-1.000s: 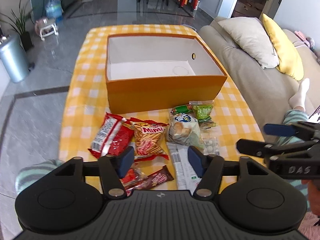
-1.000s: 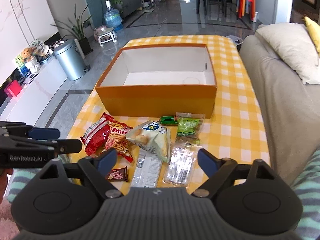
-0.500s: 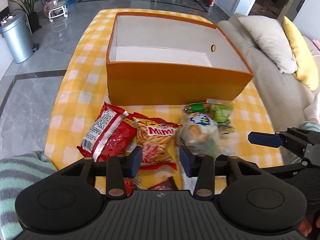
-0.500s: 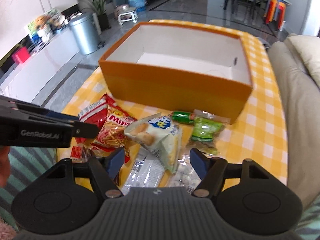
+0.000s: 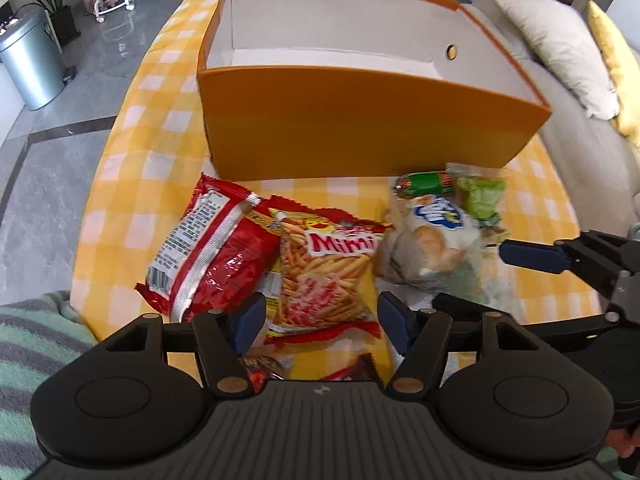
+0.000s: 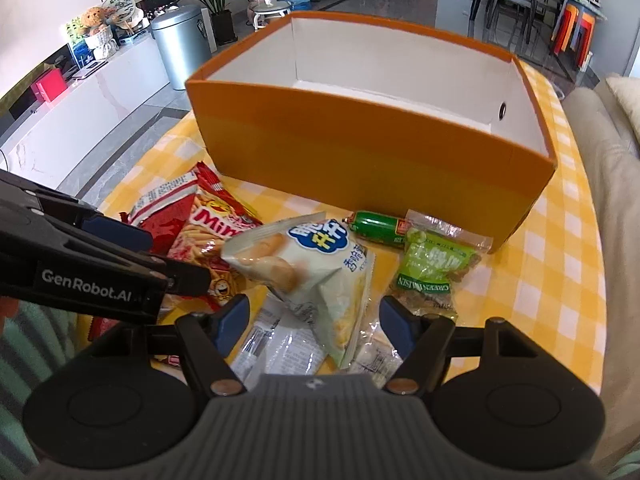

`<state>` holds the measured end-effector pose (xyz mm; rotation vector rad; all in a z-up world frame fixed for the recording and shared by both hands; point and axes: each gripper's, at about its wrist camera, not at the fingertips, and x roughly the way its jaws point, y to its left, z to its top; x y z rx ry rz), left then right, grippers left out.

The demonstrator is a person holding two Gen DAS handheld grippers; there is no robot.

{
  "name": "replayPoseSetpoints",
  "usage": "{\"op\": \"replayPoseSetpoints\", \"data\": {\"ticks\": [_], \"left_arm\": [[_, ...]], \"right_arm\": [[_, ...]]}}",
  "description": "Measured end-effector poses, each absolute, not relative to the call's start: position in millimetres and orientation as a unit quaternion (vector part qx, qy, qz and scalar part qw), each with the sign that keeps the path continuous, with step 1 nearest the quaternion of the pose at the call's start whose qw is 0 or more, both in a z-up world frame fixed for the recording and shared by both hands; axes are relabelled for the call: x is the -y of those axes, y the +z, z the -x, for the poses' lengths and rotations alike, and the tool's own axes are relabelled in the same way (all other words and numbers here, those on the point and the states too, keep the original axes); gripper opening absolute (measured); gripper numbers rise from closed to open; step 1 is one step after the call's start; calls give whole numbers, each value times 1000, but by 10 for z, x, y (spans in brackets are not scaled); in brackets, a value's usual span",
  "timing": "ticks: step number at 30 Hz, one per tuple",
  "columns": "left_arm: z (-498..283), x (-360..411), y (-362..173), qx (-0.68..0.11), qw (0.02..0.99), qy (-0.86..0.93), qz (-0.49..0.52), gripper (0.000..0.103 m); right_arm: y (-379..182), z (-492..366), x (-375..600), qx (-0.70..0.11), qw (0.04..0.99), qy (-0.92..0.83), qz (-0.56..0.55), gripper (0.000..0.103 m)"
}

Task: Organize snacks
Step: 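Grasp the red Mimi bag with the left gripper while the right grasps the white cracker bag, then lift both bags over the box and lower them inside with both grippers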

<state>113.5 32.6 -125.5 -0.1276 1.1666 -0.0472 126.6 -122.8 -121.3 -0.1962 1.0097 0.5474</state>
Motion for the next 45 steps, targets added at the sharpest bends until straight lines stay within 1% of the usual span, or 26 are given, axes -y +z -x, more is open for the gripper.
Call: {"op": "replayPoseSetpoints", "data": {"ticks": [4, 6, 7, 11, 13, 17, 18, 19, 21, 27, 35, 45], "left_arm": [[-1190, -343, -1332, -563, 824, -23, 67, 71], [-1217, -343, -1365, -567, 821, -21, 67, 67], [-1229, -340, -1379, -568, 820, -21, 67, 66], [-1249, -312, -1418, -569, 820, -23, 62, 62], [-1256, -294, -1439, -568, 820, -24, 59, 57], [-1243, -287, -1470, -565, 822, -22, 63, 50], [-1236, -288, -1472, -563, 824, -20, 64, 49], [-1226, -292, -1470, -562, 824, -19, 64, 48], [-1209, -296, -1457, -559, 826, -17, 64, 44], [-1134, -290, -1364, -546, 835, -16, 64, 40], [-997, -296, -1138, -522, 850, -21, 73, 39], [-886, -373, -727, -475, 875, -25, 91, 38]], "right_arm": [[-1288, -1320, 1219, -480, 833, 261, 88, 68], [-1314, -1330, 1204, -479, 832, 264, 91, 63], [-1329, -1338, 1197, -481, 831, 266, 92, 59], [-1381, -1362, 1206, -489, 827, 262, 90, 41], [-1391, -1379, 1230, -491, 827, 260, 85, 39], [-1396, -1372, 1241, -493, 827, 260, 81, 32], [-1396, -1366, 1238, -492, 826, 261, 82, 28], [-1393, -1360, 1233, -491, 827, 258, 85, 12], [-1389, -1357, 1239, -491, 828, 254, 87, 11], [-1312, -1339, 1310, -483, 837, 249, 69, 5], [-1096, -1234, 1441, -475, 845, 245, 28, 0], [-625, -972, 1458, -433, 866, 247, 34, 0]]}}
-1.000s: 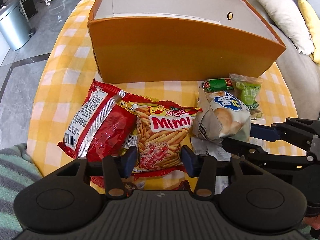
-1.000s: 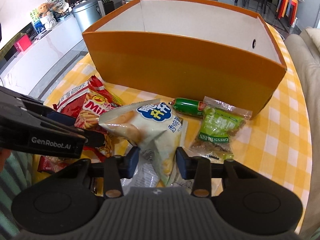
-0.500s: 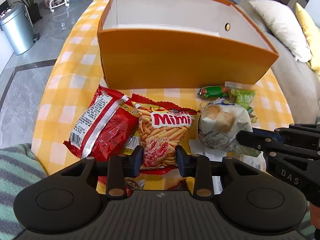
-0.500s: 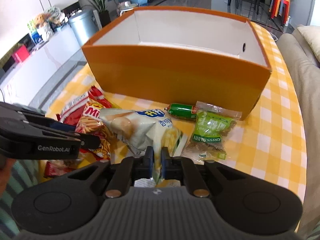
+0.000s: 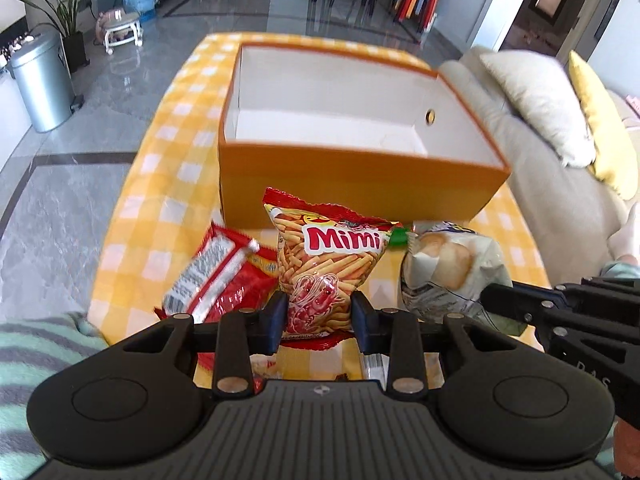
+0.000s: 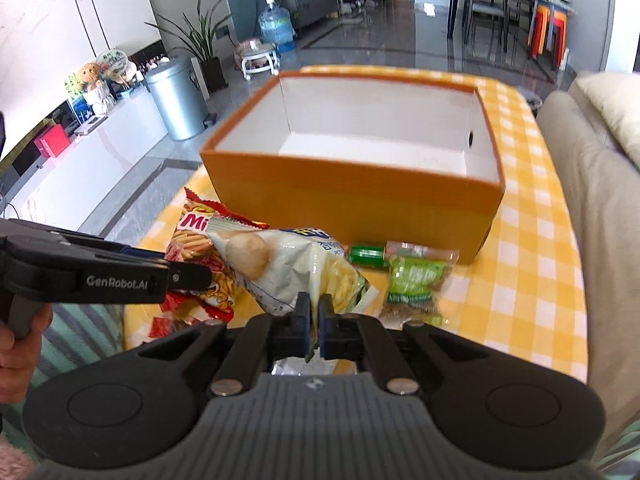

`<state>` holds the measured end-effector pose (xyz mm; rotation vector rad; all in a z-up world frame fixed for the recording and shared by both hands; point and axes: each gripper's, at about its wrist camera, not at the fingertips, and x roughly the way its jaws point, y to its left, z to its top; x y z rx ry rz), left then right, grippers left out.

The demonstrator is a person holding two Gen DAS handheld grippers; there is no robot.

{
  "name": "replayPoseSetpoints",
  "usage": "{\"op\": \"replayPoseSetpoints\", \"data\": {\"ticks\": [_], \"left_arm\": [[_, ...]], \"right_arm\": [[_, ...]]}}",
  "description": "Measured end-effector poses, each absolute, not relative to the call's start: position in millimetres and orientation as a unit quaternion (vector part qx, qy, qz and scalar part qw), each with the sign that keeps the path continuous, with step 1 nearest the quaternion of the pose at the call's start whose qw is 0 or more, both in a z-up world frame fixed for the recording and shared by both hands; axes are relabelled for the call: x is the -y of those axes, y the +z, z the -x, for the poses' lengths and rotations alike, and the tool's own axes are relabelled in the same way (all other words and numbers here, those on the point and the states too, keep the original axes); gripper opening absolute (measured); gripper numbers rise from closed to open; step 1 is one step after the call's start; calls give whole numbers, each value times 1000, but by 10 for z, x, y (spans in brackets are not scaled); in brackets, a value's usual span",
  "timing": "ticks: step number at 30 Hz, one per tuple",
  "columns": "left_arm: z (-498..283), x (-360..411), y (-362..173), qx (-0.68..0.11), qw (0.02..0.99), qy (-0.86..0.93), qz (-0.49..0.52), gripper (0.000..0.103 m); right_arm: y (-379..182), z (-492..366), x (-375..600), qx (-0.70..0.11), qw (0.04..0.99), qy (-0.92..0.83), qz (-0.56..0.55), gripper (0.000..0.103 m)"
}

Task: Organize snacks
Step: 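Lift both bags over the box and lower them inside with both grippers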

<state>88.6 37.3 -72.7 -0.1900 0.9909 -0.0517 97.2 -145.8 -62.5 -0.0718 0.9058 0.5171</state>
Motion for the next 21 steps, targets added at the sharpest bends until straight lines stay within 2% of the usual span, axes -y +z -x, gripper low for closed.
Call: {"op": "replayPoseSetpoints", "data": {"ticks": [13, 21], "left_arm": [[-1122, -487, -271, -415, 906, -26, 78, 38], [-1495, -505, -12, -391, 918, -28, 59, 38]], "right_arm": [[-56, -1019, 1504, -365, 902, 227, 46, 0], [222, -1416, 1494, -329, 919, 215, 41, 0]]}}
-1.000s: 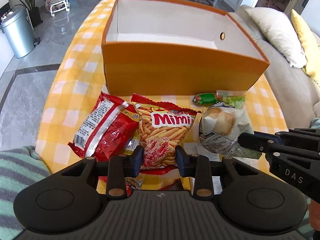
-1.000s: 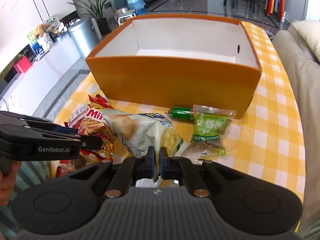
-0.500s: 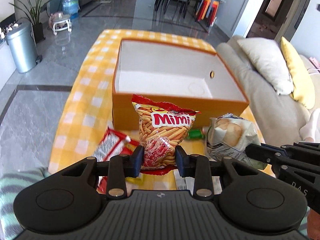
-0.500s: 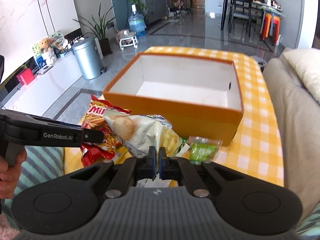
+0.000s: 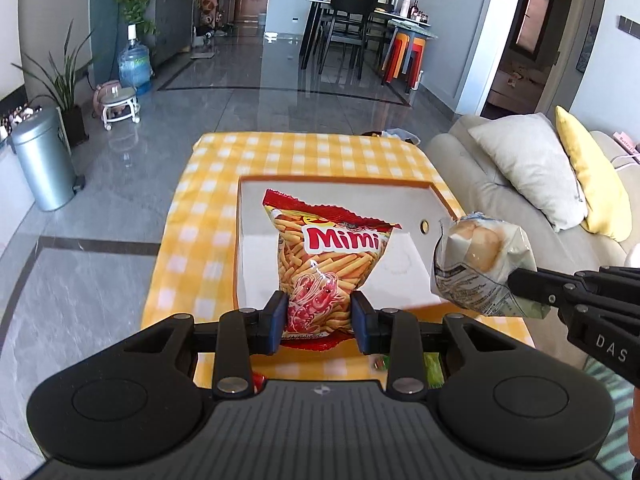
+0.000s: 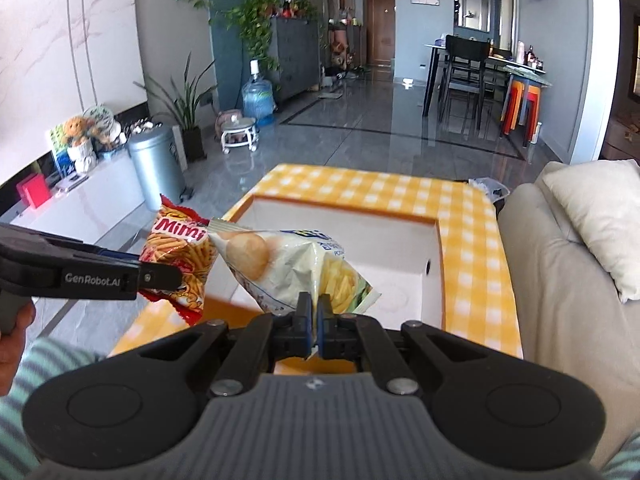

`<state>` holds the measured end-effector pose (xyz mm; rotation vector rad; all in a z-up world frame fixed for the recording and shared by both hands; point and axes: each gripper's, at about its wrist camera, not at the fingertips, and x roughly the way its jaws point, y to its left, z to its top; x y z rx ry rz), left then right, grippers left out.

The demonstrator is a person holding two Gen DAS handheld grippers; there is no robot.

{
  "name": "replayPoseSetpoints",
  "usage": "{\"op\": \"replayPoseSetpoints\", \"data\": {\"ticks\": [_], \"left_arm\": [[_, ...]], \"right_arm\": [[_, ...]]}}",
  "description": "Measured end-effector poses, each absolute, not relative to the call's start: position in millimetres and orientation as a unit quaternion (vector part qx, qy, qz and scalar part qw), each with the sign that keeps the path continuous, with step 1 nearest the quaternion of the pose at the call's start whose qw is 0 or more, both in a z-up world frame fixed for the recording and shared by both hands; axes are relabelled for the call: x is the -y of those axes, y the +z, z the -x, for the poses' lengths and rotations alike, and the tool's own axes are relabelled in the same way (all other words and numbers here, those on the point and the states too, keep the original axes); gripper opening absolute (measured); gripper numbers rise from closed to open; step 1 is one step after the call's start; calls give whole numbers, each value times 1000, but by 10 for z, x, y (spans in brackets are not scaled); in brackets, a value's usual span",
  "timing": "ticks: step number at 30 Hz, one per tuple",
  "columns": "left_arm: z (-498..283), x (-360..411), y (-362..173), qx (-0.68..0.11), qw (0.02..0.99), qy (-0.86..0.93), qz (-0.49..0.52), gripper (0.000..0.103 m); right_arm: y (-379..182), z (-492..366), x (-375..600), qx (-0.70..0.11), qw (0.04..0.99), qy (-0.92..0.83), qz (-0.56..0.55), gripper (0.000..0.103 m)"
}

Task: Organize snacks
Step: 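Lift both bags over the box and lower them inside with both grippers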

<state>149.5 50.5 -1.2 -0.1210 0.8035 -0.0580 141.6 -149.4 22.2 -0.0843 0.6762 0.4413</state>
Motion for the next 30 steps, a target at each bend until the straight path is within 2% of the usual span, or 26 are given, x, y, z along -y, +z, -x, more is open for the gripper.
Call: {"op": "replayPoseSetpoints", "data": {"ticks": [9, 21, 30], "left_arm": [[-2140, -554, -176, -421, 907, -15, 30, 38], [-2850, -463, -727, -497, 867, 7, -40, 36], [-3067, -371, -1023, -520, 851, 14, -70, 36]], "right_arm": [[103, -2206, 1299, -346, 918, 188, 48, 0], [-622, -3061, 1017, -427, 892, 147, 36, 0], [-981, -3349, 892, -465, 872, 148, 35, 0]]}}
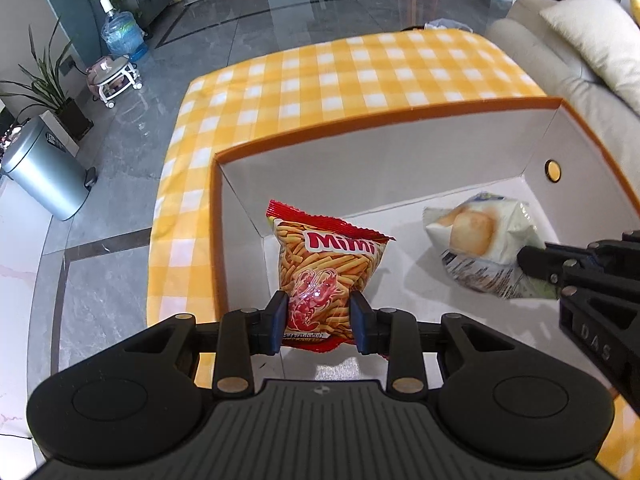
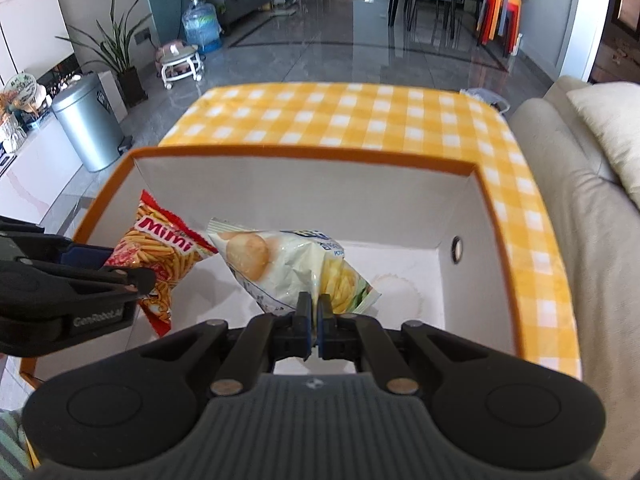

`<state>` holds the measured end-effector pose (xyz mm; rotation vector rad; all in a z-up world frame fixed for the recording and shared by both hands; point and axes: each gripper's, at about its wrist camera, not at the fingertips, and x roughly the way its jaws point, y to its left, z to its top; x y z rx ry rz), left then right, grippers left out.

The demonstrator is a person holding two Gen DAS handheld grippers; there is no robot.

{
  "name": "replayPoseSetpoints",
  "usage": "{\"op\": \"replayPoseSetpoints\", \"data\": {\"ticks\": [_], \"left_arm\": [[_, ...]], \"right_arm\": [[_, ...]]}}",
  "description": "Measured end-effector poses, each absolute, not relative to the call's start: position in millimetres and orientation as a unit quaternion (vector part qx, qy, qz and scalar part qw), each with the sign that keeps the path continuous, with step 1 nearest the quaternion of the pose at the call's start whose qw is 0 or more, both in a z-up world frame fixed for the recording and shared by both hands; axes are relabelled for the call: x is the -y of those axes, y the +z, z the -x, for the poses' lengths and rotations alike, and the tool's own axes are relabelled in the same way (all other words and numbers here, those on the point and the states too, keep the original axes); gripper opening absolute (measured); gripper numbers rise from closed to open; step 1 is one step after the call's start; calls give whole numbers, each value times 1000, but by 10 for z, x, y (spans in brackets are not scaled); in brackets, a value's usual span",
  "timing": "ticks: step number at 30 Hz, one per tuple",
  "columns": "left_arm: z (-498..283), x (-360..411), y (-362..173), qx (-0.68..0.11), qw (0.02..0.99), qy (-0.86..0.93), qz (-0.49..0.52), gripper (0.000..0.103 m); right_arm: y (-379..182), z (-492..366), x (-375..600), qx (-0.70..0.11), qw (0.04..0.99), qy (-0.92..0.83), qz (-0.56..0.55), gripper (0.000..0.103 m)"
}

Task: Organize snacks
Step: 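Lift both bags over the box and lower them inside with both grippers, then open both grippers to release the bags and lift out of the box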

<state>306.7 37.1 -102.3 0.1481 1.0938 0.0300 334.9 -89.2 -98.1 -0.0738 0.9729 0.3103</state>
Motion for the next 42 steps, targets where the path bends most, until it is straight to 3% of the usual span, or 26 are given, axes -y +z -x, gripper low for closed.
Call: {"op": "replayPoseSetpoints", "data": {"ticks": [10, 15, 17, 18, 21, 23, 27, 29, 38, 42], "left_arm": [[-3129, -287, -1129, -528, 844, 7, -96, 37], [-3138, -264, -1115, -526, 843, 11, -109, 42], [-3127, -266, -1089, -523, 845, 11, -114, 46], [-3123, -276, -1067, -521, 846, 12, -115, 50], [-3081, -303, -959, -508, 854, 15, -111, 60], [-3041, -328, -867, -498, 861, 14, -105, 67], [-2942, -366, -691, -481, 870, 22, -107, 73], [-2881, -389, -614, -474, 874, 26, -105, 74], [-2420, -455, -159, -428, 900, 12, -81, 75], [-2133, -474, 53, -403, 913, 0, -58, 81]], "right_arm": [[-1194, -3414, 892, -507, 848, 154, 4, 0], [-1142, -3398, 859, -505, 849, 155, 10, 7], [-1105, -3380, 854, -501, 851, 157, 17, 26], [-1078, -3369, 846, -499, 852, 155, 22, 30], [-998, -3328, 848, -491, 857, 155, 34, 32], [-928, -3296, 852, -485, 860, 155, 39, 39], [-788, -3194, 867, -469, 868, 154, 49, 44], [-726, -3129, 871, -460, 873, 152, 53, 53], [-358, -2717, 1040, -428, 894, 131, 23, 57], [-171, -2440, 1148, -412, 902, 131, 5, 57]]}}
